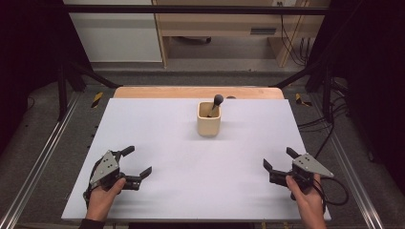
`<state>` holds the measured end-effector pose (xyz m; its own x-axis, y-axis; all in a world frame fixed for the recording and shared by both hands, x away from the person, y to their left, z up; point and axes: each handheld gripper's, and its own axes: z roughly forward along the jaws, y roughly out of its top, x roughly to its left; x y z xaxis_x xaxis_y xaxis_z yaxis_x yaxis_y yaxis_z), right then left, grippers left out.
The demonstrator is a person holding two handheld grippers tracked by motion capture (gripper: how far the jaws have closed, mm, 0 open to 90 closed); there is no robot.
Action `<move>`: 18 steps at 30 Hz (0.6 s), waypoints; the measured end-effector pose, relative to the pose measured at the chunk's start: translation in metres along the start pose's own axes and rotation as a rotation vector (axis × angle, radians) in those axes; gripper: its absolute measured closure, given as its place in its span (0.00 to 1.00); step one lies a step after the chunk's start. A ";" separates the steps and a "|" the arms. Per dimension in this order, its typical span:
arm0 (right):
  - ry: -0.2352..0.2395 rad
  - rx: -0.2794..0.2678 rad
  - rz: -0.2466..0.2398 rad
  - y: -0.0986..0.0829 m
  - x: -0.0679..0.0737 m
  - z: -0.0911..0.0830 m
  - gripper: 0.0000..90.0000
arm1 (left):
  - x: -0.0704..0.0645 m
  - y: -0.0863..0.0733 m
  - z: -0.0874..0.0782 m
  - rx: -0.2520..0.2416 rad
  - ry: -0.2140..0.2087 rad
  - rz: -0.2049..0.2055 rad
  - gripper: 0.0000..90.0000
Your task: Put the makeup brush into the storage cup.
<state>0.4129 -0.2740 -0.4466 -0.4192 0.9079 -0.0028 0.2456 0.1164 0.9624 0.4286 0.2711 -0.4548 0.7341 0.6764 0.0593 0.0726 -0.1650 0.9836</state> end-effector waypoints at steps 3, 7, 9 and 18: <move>0.005 -0.009 0.010 -0.002 0.001 0.001 0.05 | 0.001 0.000 -0.001 -0.006 0.005 -0.002 0.01; 0.011 -0.021 0.001 -0.003 0.002 0.003 0.05 | 0.002 0.000 -0.003 -0.009 0.011 -0.003 0.01; 0.014 -0.023 0.001 -0.003 0.003 0.004 0.05 | 0.002 0.000 -0.003 -0.010 0.011 -0.003 0.01; 0.056 -0.066 -0.021 -0.005 0.009 0.011 0.05 | 0.002 0.000 -0.005 -0.010 0.014 0.001 0.01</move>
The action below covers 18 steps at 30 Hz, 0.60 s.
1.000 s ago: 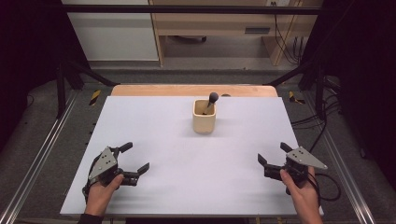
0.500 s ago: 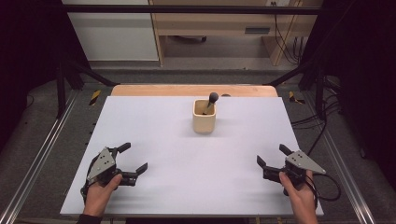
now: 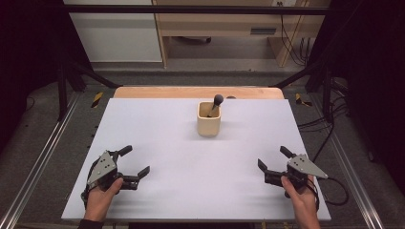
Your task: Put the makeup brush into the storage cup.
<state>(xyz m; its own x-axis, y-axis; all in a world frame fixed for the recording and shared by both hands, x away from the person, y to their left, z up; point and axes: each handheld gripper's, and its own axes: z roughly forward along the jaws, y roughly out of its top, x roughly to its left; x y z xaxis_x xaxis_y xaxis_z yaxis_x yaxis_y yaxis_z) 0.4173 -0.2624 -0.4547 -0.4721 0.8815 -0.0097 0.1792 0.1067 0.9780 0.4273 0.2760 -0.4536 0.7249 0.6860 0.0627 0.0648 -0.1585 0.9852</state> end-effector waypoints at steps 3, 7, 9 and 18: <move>0.016 -0.011 -0.031 -0.001 0.003 0.002 0.04 | 0.000 0.000 -0.001 -0.006 0.004 -0.006 0.01; 0.027 -0.027 -0.057 -0.001 0.006 0.004 0.04 | 0.000 0.000 -0.001 -0.007 0.006 -0.008 0.01; 0.038 -0.037 -0.064 -0.002 0.007 0.005 0.04 | 0.000 0.000 -0.002 -0.006 0.006 -0.007 0.01; 0.069 -0.065 -0.077 -0.006 0.009 0.010 0.05 | 0.000 -0.001 -0.004 -0.005 0.016 -0.009 0.01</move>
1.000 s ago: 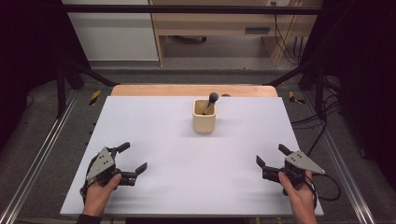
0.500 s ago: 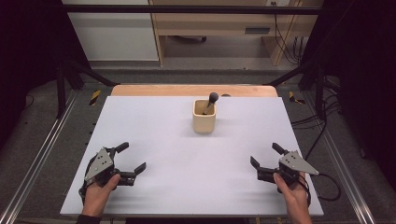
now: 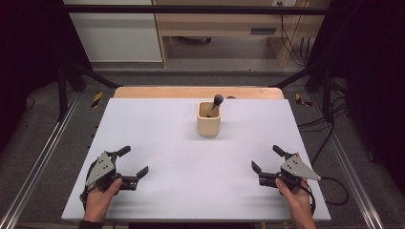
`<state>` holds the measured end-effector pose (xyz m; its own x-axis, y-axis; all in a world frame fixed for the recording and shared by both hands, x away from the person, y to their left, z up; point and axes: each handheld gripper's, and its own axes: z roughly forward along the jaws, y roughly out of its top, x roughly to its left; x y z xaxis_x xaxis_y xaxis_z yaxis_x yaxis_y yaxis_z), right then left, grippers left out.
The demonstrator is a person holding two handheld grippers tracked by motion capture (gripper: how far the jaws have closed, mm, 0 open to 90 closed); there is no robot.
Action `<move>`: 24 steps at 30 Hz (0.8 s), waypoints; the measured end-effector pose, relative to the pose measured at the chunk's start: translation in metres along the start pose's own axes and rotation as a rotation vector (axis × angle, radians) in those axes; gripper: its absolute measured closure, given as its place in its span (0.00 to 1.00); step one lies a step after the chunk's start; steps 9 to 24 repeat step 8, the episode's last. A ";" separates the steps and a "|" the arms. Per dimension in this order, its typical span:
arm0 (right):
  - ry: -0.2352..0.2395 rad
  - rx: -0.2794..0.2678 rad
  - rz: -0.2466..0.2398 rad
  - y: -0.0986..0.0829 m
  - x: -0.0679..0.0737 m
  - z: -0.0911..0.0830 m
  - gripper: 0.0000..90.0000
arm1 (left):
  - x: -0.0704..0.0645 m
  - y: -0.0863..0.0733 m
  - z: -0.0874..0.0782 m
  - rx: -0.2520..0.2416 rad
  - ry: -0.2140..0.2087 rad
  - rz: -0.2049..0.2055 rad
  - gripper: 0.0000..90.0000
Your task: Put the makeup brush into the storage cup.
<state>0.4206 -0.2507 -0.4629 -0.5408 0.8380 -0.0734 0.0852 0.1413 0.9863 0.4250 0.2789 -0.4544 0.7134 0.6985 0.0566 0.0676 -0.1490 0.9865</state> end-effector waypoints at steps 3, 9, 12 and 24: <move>0.012 0.001 0.000 -0.001 0.001 0.001 0.05 | 0.000 0.000 0.000 -0.001 0.004 -0.003 0.01; 0.018 0.010 0.007 -0.003 0.001 0.003 0.05 | 0.000 -0.001 0.001 -0.003 0.005 -0.006 0.01; 0.018 0.010 0.007 -0.003 0.001 0.003 0.05 | 0.000 -0.001 0.001 -0.003 0.005 -0.006 0.01; 0.018 0.010 0.007 -0.003 0.001 0.003 0.05 | 0.000 -0.001 0.001 -0.003 0.005 -0.006 0.01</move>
